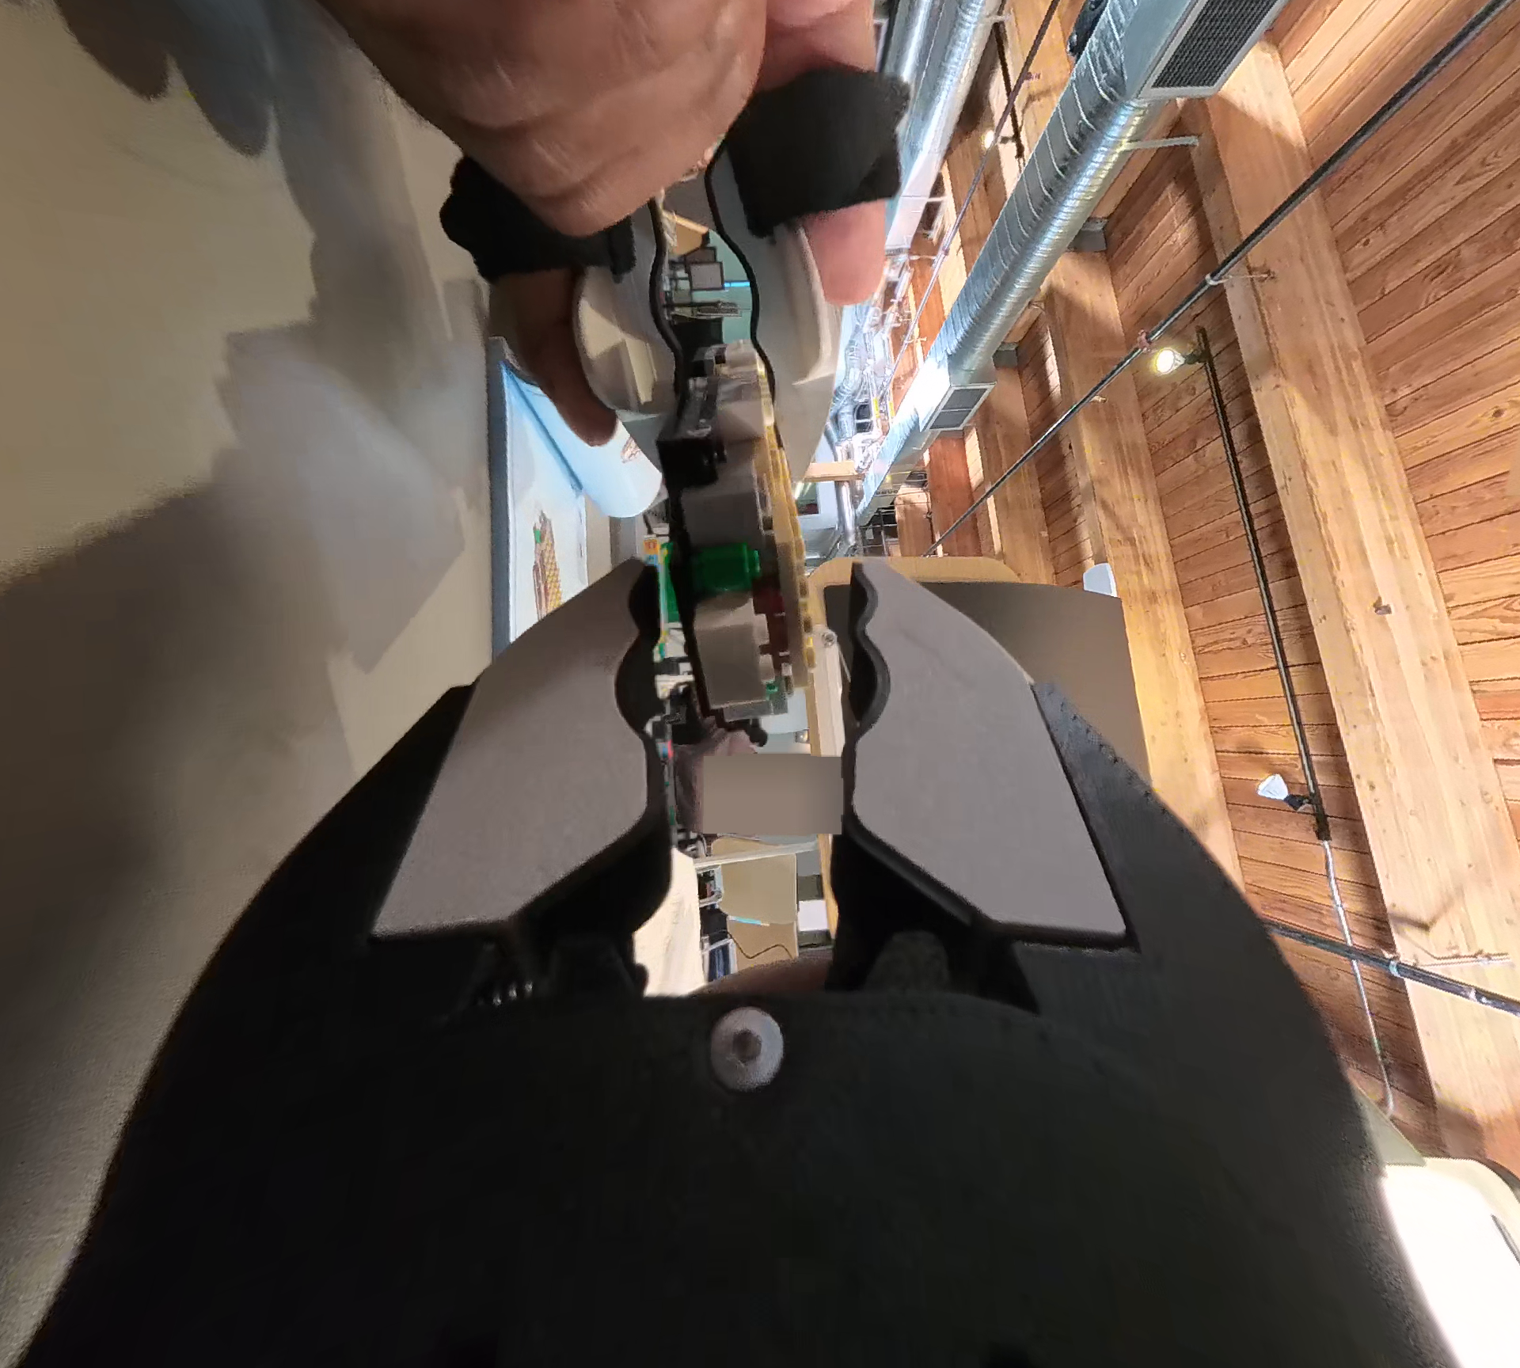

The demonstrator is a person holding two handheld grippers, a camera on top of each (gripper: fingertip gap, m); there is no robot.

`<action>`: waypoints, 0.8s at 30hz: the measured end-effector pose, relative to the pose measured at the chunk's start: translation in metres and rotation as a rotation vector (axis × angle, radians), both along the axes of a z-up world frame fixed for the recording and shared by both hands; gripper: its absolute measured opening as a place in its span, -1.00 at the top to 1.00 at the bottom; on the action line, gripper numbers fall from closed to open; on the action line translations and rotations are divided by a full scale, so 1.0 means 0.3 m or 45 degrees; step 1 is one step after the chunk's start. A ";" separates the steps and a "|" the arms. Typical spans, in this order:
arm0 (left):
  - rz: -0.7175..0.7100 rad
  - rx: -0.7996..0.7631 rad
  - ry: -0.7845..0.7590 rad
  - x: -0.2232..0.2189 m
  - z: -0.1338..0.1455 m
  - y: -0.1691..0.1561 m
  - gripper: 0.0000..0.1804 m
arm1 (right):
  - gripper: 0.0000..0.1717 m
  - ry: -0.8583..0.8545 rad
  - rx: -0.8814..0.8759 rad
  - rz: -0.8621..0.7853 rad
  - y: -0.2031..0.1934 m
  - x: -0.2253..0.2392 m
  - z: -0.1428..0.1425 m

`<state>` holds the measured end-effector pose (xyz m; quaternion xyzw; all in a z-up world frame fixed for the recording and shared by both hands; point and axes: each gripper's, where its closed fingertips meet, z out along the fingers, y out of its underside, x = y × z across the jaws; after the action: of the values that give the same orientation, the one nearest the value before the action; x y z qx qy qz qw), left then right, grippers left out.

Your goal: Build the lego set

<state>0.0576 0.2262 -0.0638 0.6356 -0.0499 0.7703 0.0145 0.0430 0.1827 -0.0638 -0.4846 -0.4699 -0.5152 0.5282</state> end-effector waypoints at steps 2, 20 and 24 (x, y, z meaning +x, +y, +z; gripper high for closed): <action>-0.007 0.001 0.005 0.002 -0.003 -0.005 0.75 | 0.50 -0.015 -0.004 0.008 0.000 -0.002 -0.004; -0.060 0.026 0.023 0.012 -0.008 -0.047 0.75 | 0.68 -0.112 -0.026 0.012 0.007 -0.010 -0.026; -0.067 0.016 0.017 0.014 -0.009 -0.050 0.75 | 0.69 -0.110 -0.036 0.015 0.004 -0.010 -0.023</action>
<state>0.0619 0.2112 -0.0665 0.6392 -0.0715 0.7651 0.0312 0.0399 0.1839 -0.0707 -0.4664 -0.5023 -0.5260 0.5035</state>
